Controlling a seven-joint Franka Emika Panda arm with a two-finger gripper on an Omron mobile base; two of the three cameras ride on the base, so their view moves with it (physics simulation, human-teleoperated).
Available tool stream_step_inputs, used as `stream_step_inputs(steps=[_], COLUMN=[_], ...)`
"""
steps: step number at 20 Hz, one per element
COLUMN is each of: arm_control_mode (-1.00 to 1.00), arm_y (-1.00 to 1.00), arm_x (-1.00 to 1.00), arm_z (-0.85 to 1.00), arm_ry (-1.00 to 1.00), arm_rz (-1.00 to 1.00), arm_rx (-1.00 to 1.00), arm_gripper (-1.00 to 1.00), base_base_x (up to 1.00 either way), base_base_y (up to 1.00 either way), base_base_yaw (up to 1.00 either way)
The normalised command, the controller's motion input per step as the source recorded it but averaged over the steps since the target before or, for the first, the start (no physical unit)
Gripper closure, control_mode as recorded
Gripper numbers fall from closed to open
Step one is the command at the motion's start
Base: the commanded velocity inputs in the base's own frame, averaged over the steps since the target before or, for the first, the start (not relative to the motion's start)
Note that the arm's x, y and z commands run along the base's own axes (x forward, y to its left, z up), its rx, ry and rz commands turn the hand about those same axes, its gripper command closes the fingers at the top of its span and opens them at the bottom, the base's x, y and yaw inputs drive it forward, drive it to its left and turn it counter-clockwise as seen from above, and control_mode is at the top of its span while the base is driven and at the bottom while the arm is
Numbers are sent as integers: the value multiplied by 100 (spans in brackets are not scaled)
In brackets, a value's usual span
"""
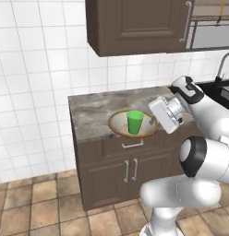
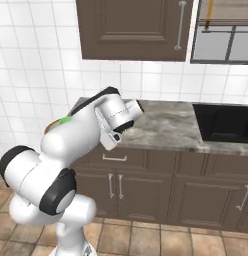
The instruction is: Place the cup inside the bowl on the dining table and move the bowl to any counter.
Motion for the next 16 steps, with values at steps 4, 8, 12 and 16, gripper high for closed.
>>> stream_step_inputs(steps=[4, 8, 12, 16], arm_control_mode=[100, 100, 100, 100], arm_y=[0, 0, 0, 0], arm_x=[0, 0, 0, 0], arm_z=[0, 0, 0, 0], arm_ry=[0, 0, 0, 0], arm_rz=[0, 0, 0, 0], arm_rx=[0, 0, 0, 0], arm_gripper=[100, 100, 100, 100], base_base_x=[81, 87, 68, 26], base_base_y=[-12, -5, -3, -3], base_base_yaw=[0, 0, 0, 0])
